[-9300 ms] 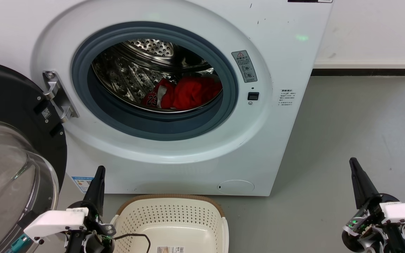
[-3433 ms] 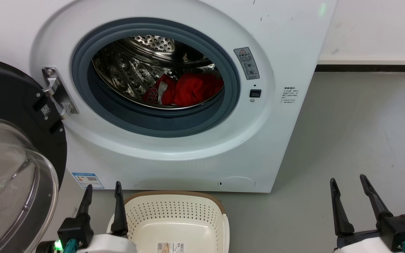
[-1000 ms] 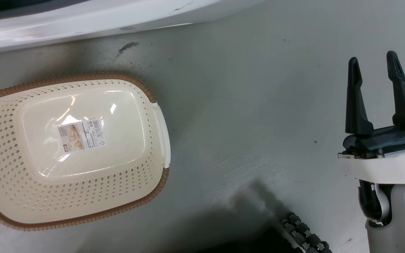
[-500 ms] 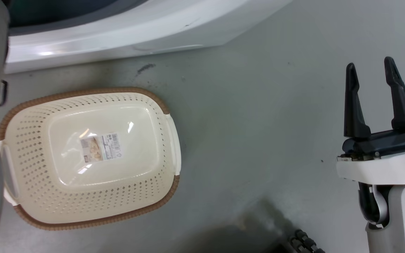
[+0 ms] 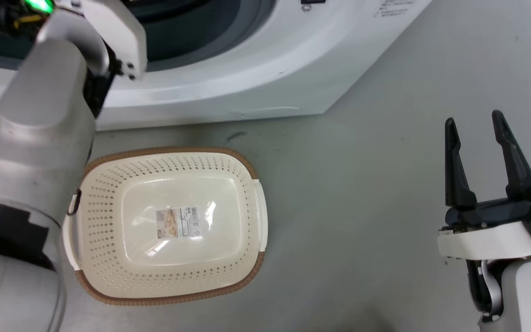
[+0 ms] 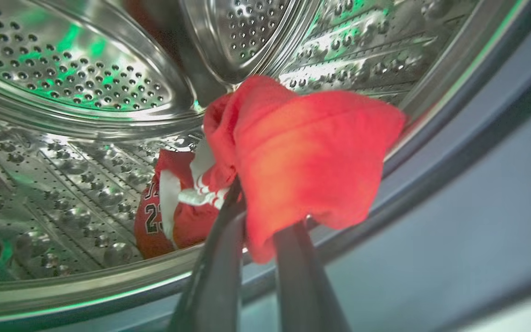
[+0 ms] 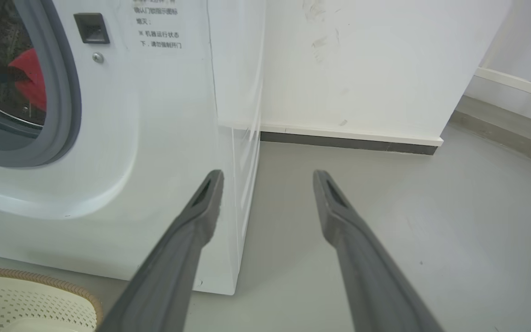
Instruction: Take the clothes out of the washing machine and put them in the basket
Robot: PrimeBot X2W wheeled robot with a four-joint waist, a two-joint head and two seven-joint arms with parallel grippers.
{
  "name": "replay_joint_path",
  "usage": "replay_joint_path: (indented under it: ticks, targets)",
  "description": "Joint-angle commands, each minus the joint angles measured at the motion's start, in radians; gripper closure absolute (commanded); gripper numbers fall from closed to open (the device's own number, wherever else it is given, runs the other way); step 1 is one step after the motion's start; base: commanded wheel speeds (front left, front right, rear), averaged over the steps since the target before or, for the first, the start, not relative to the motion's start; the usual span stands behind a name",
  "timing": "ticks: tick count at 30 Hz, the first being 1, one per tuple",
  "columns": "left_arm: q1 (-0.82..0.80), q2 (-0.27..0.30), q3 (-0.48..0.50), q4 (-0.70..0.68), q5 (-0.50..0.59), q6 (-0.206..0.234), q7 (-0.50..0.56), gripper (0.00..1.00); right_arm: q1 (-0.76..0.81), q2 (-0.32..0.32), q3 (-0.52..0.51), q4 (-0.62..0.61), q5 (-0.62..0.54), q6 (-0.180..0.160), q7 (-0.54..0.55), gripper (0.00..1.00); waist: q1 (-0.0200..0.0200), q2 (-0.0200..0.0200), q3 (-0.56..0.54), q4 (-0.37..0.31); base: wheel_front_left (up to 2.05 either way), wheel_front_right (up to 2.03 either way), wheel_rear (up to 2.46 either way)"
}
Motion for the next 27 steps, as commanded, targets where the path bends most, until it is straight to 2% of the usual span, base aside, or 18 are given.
replay_joint_path:
  ticks: [1,5,12,27]
  targets:
    - [0.036,-0.002,-0.002,-0.011,-0.012,0.002,-0.018,1.00,0.017,0.001,-0.001,0.006,-0.006,-0.001,-0.002,0.00,0.0001,0.0000,-0.054,0.032,0.00,0.00,0.00]
    - [0.113,-0.013,-0.003,-0.047,-0.018,0.003,-0.050,1.00,0.043,0.001,-0.003,0.016,-0.019,-0.001,-0.002,0.00,0.0001,0.0000,-0.112,0.053,0.00,0.00,0.00]
    - [0.252,-0.002,0.015,-0.195,-0.011,0.039,-0.063,1.00,0.092,0.001,-0.004,0.033,-0.034,-0.001,-0.002,0.00,0.0001,0.0000,-0.216,0.085,0.00,0.00,0.00]
    - [0.525,0.109,0.052,-0.641,0.003,0.154,-0.048,1.00,0.201,0.001,-0.001,0.062,-0.031,-0.001,-0.002,0.00,0.0001,0.0000,-0.398,0.139,0.00,0.00,0.00]
